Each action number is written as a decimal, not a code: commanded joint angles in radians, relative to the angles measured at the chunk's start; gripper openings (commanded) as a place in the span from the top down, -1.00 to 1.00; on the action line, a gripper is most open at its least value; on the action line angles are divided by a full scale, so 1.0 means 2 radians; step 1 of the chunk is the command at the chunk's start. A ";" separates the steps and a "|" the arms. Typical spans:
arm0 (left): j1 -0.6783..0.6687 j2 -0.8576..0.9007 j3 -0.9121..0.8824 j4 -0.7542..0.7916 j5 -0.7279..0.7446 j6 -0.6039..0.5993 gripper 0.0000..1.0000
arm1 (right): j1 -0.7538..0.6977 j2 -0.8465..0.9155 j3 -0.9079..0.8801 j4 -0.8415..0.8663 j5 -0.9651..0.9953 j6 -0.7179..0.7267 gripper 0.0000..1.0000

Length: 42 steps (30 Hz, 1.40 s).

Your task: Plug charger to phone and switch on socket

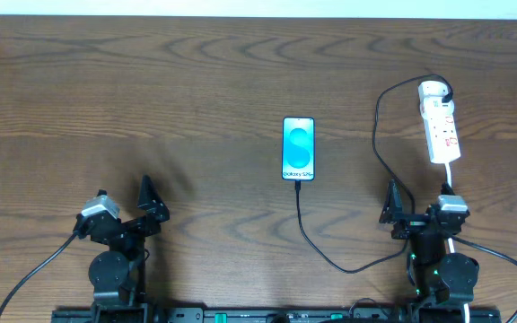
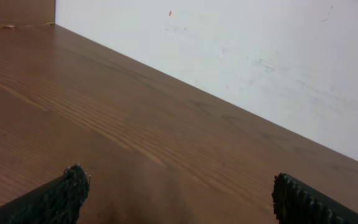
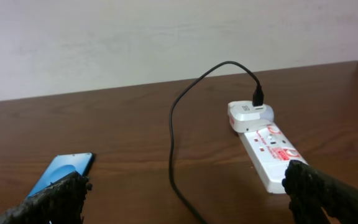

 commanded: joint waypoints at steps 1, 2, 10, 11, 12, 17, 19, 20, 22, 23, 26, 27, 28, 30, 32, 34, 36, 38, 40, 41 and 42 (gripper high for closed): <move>0.002 -0.003 -0.016 -0.008 -0.003 0.003 -0.93 | -0.003 -0.004 -0.002 -0.002 -0.002 -0.031 -0.99; 0.002 -0.003 -0.016 -0.008 -0.003 0.003 -0.93 | -0.003 -0.004 -0.002 -0.002 -0.003 -0.031 -0.99; 0.002 -0.003 -0.016 -0.008 -0.003 0.003 -0.93 | -0.010 -0.004 -0.002 -0.002 -0.001 -0.039 -0.99; 0.002 -0.003 -0.016 -0.008 -0.003 0.003 -0.93 | -0.010 -0.004 -0.002 -0.002 -0.001 -0.038 -0.99; 0.002 -0.003 -0.016 -0.008 -0.003 0.003 -0.93 | -0.010 -0.004 -0.002 -0.002 -0.001 -0.038 -0.99; 0.002 -0.003 -0.016 -0.008 -0.003 0.003 -0.93 | -0.010 -0.004 -0.002 -0.002 -0.003 -0.030 -0.99; 0.002 -0.003 -0.016 -0.008 -0.003 0.003 -0.93 | -0.010 -0.004 -0.002 -0.002 -0.002 -0.013 -0.99; 0.002 -0.003 -0.016 -0.008 -0.003 0.003 -0.93 | -0.010 -0.004 -0.002 -0.002 -0.002 -0.012 -0.99; 0.002 -0.003 -0.016 -0.008 -0.003 0.003 -0.93 | -0.010 -0.004 -0.002 -0.002 -0.002 -0.012 -0.99; 0.002 -0.003 -0.016 -0.008 -0.003 0.003 -0.93 | -0.010 -0.004 -0.002 -0.002 -0.002 -0.012 -0.99; 0.002 -0.003 -0.016 -0.008 -0.003 0.003 -0.93 | -0.010 -0.004 -0.001 -0.002 -0.002 -0.012 -0.98; 0.002 -0.003 -0.016 -0.008 -0.003 0.003 -0.93 | -0.010 -0.004 -0.001 -0.002 -0.002 -0.012 -0.98; 0.002 -0.003 -0.016 -0.008 -0.003 0.003 -0.93 | -0.010 -0.004 -0.001 -0.002 -0.002 -0.012 -0.98; 0.002 -0.003 -0.016 -0.008 -0.003 0.003 -0.93 | -0.010 -0.004 -0.001 -0.002 -0.002 -0.012 -0.98; 0.002 -0.003 -0.016 -0.008 -0.003 0.003 -0.93 | -0.010 -0.004 -0.001 -0.002 -0.002 -0.012 -0.99; 0.002 -0.003 -0.016 -0.008 -0.003 0.003 -0.93 | -0.010 -0.004 -0.001 -0.002 -0.002 -0.012 -0.99; 0.002 -0.003 -0.016 -0.008 -0.003 0.003 -0.93 | -0.010 -0.004 -0.001 -0.002 -0.002 -0.012 -0.99; 0.002 -0.003 -0.016 -0.008 -0.003 0.003 -0.93 | -0.010 -0.004 -0.001 -0.002 -0.002 -0.012 -0.98; 0.002 -0.003 -0.016 -0.008 -0.003 0.003 -0.93 | -0.010 -0.004 -0.001 -0.002 -0.002 -0.012 -0.99; 0.002 -0.003 -0.016 -0.008 -0.003 0.003 -0.93 | -0.010 -0.004 -0.001 -0.002 -0.002 -0.012 -0.98; 0.002 -0.003 -0.016 -0.008 -0.003 0.003 -0.93 | -0.010 -0.004 -0.001 -0.002 -0.002 -0.012 -0.99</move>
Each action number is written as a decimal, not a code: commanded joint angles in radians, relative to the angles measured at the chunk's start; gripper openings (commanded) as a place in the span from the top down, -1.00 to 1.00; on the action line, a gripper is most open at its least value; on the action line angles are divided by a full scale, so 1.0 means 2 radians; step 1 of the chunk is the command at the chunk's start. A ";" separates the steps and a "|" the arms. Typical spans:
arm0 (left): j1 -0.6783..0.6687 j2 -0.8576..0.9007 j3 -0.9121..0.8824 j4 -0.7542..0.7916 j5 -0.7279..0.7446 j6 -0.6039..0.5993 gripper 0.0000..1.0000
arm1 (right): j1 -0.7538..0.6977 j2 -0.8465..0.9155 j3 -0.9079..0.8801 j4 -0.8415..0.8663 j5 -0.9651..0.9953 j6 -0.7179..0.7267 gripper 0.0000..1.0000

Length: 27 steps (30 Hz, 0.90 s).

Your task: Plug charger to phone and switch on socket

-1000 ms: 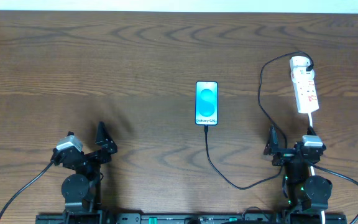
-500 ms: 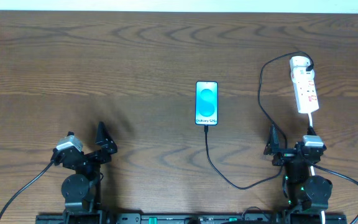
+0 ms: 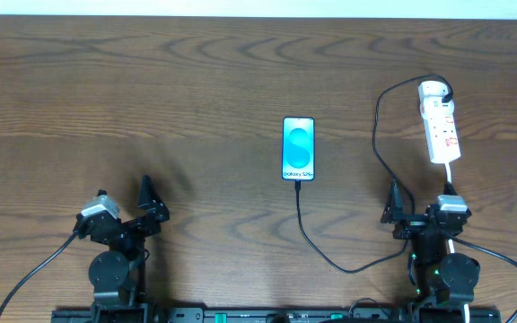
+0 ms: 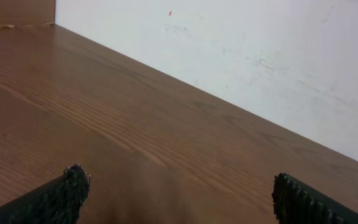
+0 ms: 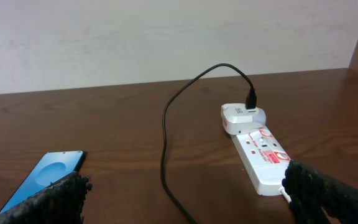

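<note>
A phone (image 3: pixel 299 148) with a lit blue screen lies face up mid-table, also in the right wrist view (image 5: pixel 42 179). A black cable (image 3: pixel 305 235) runs from its near end round to a white adapter (image 3: pixel 431 89) plugged into the far end of a white power strip (image 3: pixel 442 130), seen again as the strip (image 5: pixel 261 158) with the cable (image 5: pixel 165 155). My right gripper (image 5: pixel 182 199) stands open near the table's front right, short of the strip. My left gripper (image 4: pixel 179 199) is open over bare wood at the front left.
A pale wall (image 5: pixel 166 37) backs the far edge of the wooden table (image 3: pixel 151 90). The strip's own white lead (image 3: pixel 453 176) trails toward the right arm's base.
The right wrist view has shifted slightly, so phone, cable and strip sit a little further left in it. The left arm has not moved, and the objects stay put.
</note>
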 commanded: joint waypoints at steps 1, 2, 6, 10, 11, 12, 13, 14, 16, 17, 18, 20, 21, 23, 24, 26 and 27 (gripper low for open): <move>0.003 -0.003 -0.016 -0.009 -0.006 0.003 -0.93 | -0.003 -0.004 -0.001 -0.002 -0.002 0.006 -0.99; 0.002 -0.005 -0.016 -0.007 -0.006 0.009 -0.93 | -0.003 -0.004 -0.001 -0.002 -0.002 0.006 -0.98; -0.005 -0.004 -0.016 -0.013 0.051 0.067 -0.93 | -0.003 -0.004 -0.001 -0.002 -0.002 0.006 -0.99; -0.005 -0.004 -0.016 -0.012 0.065 0.113 -0.93 | -0.003 -0.004 -0.001 -0.002 -0.002 0.006 -0.99; -0.005 -0.004 -0.016 -0.012 0.065 0.123 -0.93 | -0.003 -0.004 -0.001 -0.002 -0.002 0.006 -0.98; -0.005 -0.004 -0.016 -0.012 0.065 0.132 -0.93 | -0.003 -0.004 -0.001 -0.002 -0.002 0.006 -0.99; -0.005 -0.004 -0.016 -0.012 0.065 0.143 -0.93 | -0.003 -0.004 -0.001 -0.002 -0.002 0.006 -0.99; -0.005 -0.004 -0.016 -0.012 0.065 0.151 -0.93 | -0.003 -0.004 -0.001 -0.002 -0.002 0.006 -0.99; -0.005 -0.004 -0.016 -0.012 0.065 0.159 -0.93 | -0.003 -0.004 -0.001 -0.002 -0.002 0.006 -0.99; -0.005 -0.004 -0.016 -0.012 0.065 0.159 -0.92 | -0.003 -0.004 -0.001 -0.002 -0.002 0.006 -0.99; -0.005 -0.004 -0.016 -0.012 0.065 0.159 -0.93 | -0.003 -0.004 -0.001 -0.002 -0.002 0.006 -0.99; -0.005 -0.004 -0.016 -0.012 0.065 0.159 -0.93 | -0.003 -0.004 -0.001 -0.002 -0.002 0.006 -0.98; -0.005 -0.004 -0.016 -0.012 0.064 0.159 -0.93 | -0.003 -0.004 -0.001 -0.002 -0.002 0.006 -0.98; -0.005 -0.004 -0.016 -0.011 0.061 0.159 -0.93 | -0.003 -0.004 -0.001 -0.002 -0.002 0.006 -0.98; -0.005 -0.004 -0.016 -0.011 0.061 0.159 -0.93 | -0.003 -0.004 -0.001 -0.002 -0.002 0.006 -0.99; -0.005 -0.004 -0.016 -0.011 0.061 0.159 -0.93 | -0.003 -0.004 -0.001 -0.002 -0.002 0.006 -0.99; -0.005 -0.004 -0.016 -0.011 0.061 0.159 -0.93 | -0.003 -0.004 -0.001 -0.002 -0.002 0.006 -0.99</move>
